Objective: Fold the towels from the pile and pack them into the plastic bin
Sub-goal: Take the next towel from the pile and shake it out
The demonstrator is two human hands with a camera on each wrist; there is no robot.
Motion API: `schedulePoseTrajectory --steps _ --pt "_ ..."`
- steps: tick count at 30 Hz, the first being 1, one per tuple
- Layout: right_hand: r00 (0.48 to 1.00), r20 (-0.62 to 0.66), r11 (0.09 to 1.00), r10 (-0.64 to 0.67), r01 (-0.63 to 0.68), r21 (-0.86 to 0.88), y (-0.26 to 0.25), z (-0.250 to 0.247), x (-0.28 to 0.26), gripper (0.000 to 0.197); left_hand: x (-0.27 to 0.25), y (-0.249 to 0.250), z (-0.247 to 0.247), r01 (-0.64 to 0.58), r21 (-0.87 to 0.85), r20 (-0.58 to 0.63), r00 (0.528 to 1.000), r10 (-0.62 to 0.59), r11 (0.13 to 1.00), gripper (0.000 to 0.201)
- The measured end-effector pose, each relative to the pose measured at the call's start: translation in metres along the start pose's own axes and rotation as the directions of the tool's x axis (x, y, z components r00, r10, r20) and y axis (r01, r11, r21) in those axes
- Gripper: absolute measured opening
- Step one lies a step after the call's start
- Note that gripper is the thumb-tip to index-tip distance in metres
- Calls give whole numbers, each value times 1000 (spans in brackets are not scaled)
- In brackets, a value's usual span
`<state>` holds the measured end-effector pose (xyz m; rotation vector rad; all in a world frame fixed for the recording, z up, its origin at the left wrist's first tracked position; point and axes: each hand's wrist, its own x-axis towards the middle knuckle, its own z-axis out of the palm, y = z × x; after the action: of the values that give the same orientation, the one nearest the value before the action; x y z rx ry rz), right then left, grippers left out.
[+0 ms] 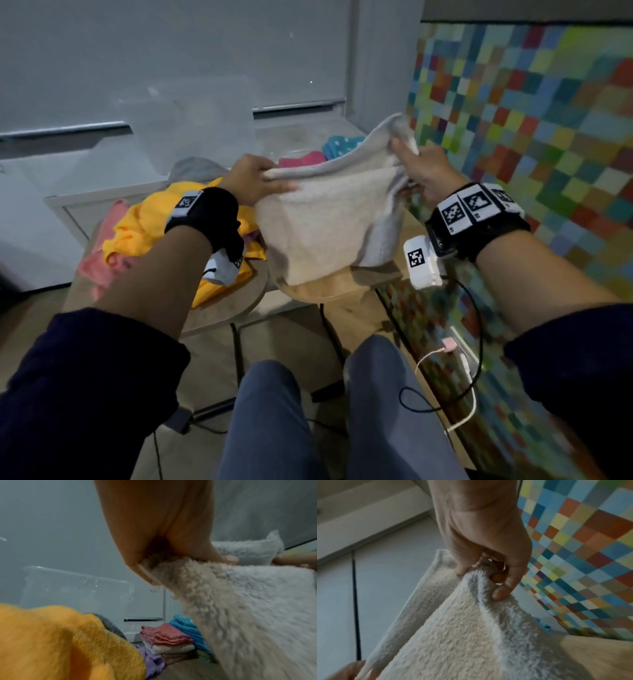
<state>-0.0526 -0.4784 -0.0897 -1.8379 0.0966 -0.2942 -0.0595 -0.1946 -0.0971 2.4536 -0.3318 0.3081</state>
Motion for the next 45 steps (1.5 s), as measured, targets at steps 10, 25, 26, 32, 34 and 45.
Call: schedulePoseTrajectory --steps 10,25,26,32,34,45 --pt "995 -97 1000 18 -17 3 11 6 62 29 28 -30 11 77 -280 -242 959 -148 957 20" --pt "959 -238 988 152 -140 67 55 -4 -8 31 -20 -23 38 85 -334 66 996 -67 939 15" --pt "959 -211 981 189 -192 9 71 -7 -13 27 -31 -33 47 163 -304 155 981 -120 939 16" --pt "939 -68 896 337 -342 -282 114 -20 -37 42 -60 -50 81 479 -379 444 845 -299 792 27" --pt "942 -69 893 328 -333 -303 118 -22 -37 40 -59 -47 85 548 -448 443 823 -357 707 15" --pt "978 -96 942 187 -207 -266 115 6 29 38 -18 -57 110 519 -582 51 792 -609 626 27"
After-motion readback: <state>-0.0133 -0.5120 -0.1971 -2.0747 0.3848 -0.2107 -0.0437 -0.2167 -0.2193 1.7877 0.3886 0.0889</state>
